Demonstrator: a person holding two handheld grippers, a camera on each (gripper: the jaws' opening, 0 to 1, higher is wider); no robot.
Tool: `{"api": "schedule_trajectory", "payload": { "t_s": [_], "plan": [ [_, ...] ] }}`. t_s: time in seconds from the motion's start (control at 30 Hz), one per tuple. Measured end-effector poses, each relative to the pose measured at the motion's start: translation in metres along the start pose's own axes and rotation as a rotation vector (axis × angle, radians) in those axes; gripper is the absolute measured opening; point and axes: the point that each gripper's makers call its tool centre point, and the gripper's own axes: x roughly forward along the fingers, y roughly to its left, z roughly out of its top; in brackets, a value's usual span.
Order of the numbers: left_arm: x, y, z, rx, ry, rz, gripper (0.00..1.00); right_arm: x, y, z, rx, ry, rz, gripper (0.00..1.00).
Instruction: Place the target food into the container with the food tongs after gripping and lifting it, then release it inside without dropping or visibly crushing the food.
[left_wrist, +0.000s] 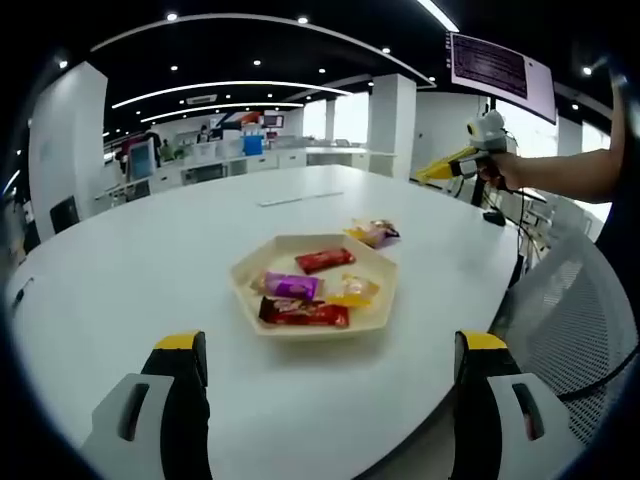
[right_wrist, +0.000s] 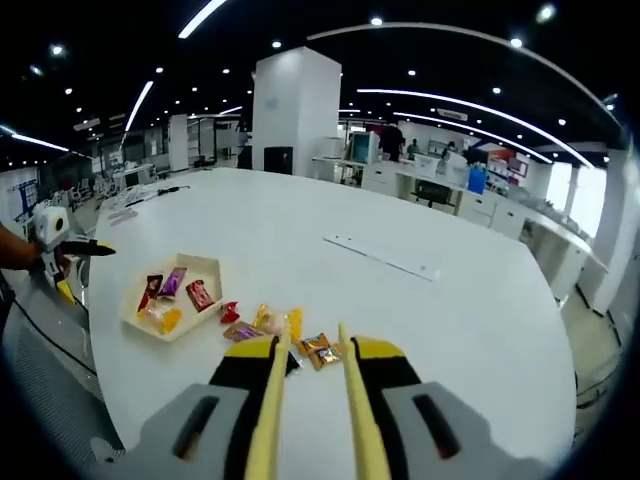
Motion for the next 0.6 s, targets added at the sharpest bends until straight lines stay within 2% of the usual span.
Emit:
{"api": "schedule_trajectory", "payload": {
  "t_s": [0.37,0.6],
  "plan": [
    [0.0,-0.001,-0.001,-0.007,0.003,-0.007,1.0,0.035,-0.007,-0.014,0.029,0.08,-0.062,0.28],
    [0.001,-0.002,-0.001,-0.015,0.005,-0.011,1.0,0.059,-0.014,-0.03,0.062,0.149,-0.092,0.28]
  ]
}}
